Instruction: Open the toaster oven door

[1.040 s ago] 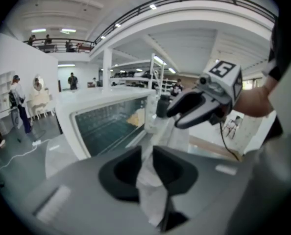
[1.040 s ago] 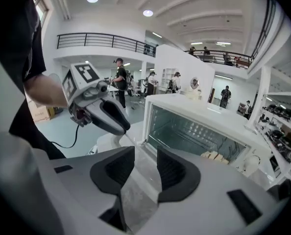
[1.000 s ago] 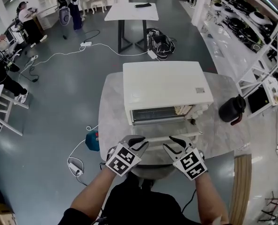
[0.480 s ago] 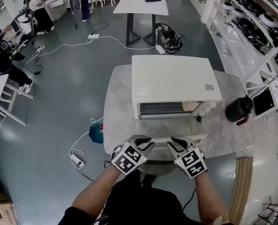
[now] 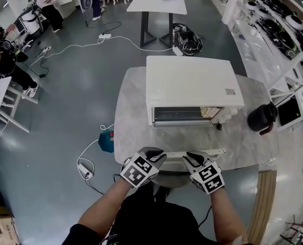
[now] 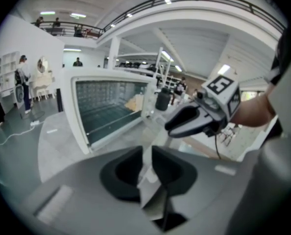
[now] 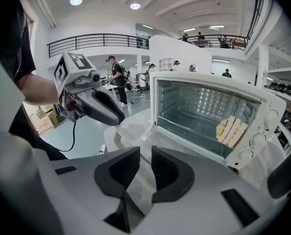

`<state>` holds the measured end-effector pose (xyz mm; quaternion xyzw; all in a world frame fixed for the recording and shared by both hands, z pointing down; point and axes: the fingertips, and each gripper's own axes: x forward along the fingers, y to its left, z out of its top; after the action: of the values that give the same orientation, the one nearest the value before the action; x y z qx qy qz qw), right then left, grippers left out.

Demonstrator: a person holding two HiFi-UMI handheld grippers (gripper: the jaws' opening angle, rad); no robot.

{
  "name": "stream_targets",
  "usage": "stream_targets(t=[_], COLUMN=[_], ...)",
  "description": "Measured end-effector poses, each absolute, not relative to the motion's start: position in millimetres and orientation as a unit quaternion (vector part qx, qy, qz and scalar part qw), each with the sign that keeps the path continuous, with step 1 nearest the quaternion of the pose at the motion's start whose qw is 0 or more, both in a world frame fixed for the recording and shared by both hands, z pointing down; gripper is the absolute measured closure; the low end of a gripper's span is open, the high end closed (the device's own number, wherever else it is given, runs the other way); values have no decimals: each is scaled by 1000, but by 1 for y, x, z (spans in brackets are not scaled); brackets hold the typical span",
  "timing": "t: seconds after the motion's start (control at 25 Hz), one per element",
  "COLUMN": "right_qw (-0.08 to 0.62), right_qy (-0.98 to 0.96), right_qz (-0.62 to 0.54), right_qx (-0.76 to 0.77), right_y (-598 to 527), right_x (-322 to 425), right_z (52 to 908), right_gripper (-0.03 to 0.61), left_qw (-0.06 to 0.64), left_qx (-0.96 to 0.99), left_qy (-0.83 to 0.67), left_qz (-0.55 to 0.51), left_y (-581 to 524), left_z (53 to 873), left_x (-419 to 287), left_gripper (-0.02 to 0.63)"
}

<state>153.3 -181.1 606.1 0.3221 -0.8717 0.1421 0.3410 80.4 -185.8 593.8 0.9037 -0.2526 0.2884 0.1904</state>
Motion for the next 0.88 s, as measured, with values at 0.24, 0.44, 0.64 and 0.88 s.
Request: stream_targets(t=[0.24,0.44,0.64,0.88], right_qw=[344,350,360,377], right_qy=[-869,-866,-863,-855], right_qz=[167,191,204,219], right_qx=[314,301,289,282], right_y=[-172,-166,-161,-155], right_x=[156,156,155,156], right_z=[625,639,651,671], right_gripper=[515,517,517,520], left_qw=[187,175,175,183], left_qx=[895,892,893,890], left_qy=[-291,-318,-318,-320], left_qz=[283,269,265,268], left_y=[-193,-198,-195,-191], left_z=[589,578,577,583], left_x=[62,59,63,62], left_gripper=[561,566,569,571])
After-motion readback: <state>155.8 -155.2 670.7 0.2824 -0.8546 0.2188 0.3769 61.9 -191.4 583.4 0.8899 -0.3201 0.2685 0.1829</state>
